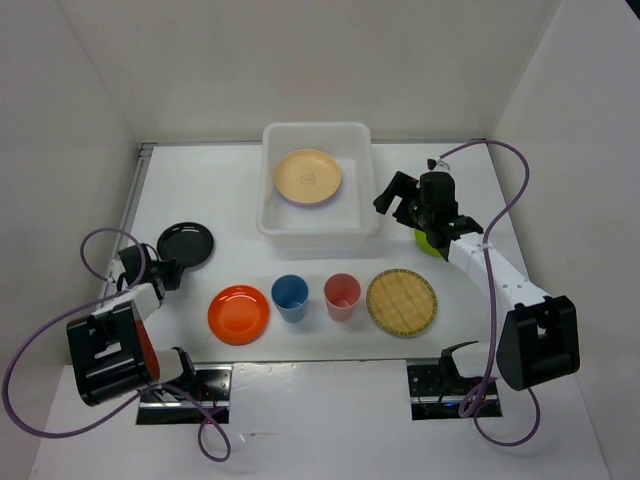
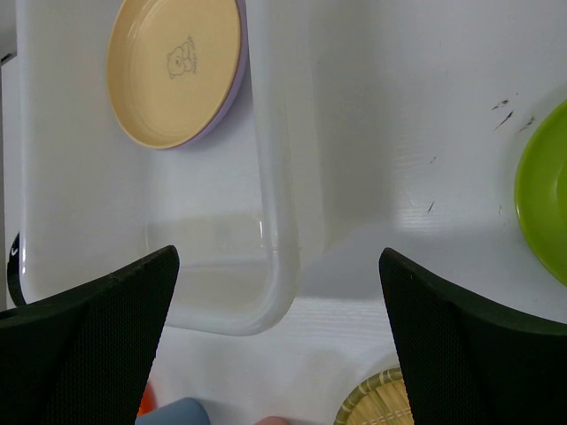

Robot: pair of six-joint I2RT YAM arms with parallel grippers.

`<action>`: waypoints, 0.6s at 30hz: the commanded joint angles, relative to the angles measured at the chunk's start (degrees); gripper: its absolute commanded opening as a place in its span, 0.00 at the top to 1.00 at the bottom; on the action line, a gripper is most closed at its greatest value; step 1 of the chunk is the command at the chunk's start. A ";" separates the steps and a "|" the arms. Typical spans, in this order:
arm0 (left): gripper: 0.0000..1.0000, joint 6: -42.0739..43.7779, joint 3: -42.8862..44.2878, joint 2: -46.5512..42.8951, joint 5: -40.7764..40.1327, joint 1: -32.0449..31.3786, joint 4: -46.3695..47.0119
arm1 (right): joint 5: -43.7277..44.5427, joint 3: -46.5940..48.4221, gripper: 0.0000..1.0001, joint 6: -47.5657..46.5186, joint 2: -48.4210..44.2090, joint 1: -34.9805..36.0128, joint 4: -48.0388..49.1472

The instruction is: Place the mixed dishes into the plastic bin

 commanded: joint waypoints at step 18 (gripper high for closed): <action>1.00 12.46 29.88 -10.79 13.15 -4.37 -5.89 | 3.41 3.16 0.02 -0.58 -3.88 -0.46 -0.42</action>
